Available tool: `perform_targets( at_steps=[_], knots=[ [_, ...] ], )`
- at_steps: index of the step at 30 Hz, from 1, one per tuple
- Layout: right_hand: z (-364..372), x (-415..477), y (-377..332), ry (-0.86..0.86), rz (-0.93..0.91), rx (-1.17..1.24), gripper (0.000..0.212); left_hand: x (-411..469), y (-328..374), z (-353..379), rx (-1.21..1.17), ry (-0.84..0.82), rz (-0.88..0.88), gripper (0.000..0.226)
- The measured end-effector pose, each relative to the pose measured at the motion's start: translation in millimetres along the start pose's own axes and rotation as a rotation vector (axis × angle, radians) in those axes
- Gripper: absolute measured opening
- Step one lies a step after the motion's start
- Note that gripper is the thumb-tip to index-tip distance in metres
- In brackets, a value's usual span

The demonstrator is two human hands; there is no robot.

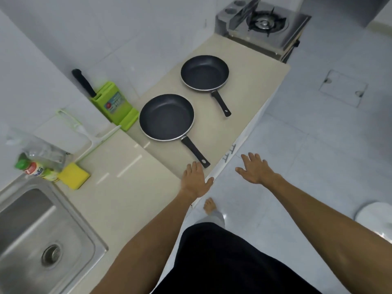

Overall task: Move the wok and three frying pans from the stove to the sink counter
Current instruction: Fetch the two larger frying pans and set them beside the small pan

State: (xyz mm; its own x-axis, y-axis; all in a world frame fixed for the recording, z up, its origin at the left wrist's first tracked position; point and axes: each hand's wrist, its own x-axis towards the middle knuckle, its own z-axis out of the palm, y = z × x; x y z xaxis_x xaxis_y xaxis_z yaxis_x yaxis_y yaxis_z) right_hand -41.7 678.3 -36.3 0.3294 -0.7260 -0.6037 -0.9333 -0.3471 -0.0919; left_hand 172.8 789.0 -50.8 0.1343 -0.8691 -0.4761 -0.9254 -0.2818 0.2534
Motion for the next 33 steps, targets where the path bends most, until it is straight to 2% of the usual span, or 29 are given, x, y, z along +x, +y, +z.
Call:
perform_targets(
  at_steps=[5,13,19,21,24,29,33],
  knots=[
    [-45,67,8,0.030,-0.031,-0.003,0.072,54,9,-17,-0.119,0.021,-0.159,0.086],
    [-81,140,-9,-0.001,-0.154,-0.062,0.070,93,3,-18,-0.325,0.045,-0.359,0.087],
    [-109,193,-19,0.200,-0.235,-0.085,0.054,117,14,-16,-0.614,0.091,-0.542,0.088],
    [-120,212,-19,0.235,-0.279,-0.091,0.053,126,21,-15,-0.762,0.150,-0.622,0.081],
    [-133,243,-18,0.227,-0.332,-0.068,0.056,138,32,-16,-1.001,0.269,-0.766,0.059],
    [-144,298,-15,0.209,-0.187,0.219,0.067,169,37,-13,-1.252,0.344,-1.072,0.030],
    [-149,331,-9,0.073,-0.063,0.447,0.068,182,41,-8,-1.334,0.355,-1.160,0.020]
  ],
)
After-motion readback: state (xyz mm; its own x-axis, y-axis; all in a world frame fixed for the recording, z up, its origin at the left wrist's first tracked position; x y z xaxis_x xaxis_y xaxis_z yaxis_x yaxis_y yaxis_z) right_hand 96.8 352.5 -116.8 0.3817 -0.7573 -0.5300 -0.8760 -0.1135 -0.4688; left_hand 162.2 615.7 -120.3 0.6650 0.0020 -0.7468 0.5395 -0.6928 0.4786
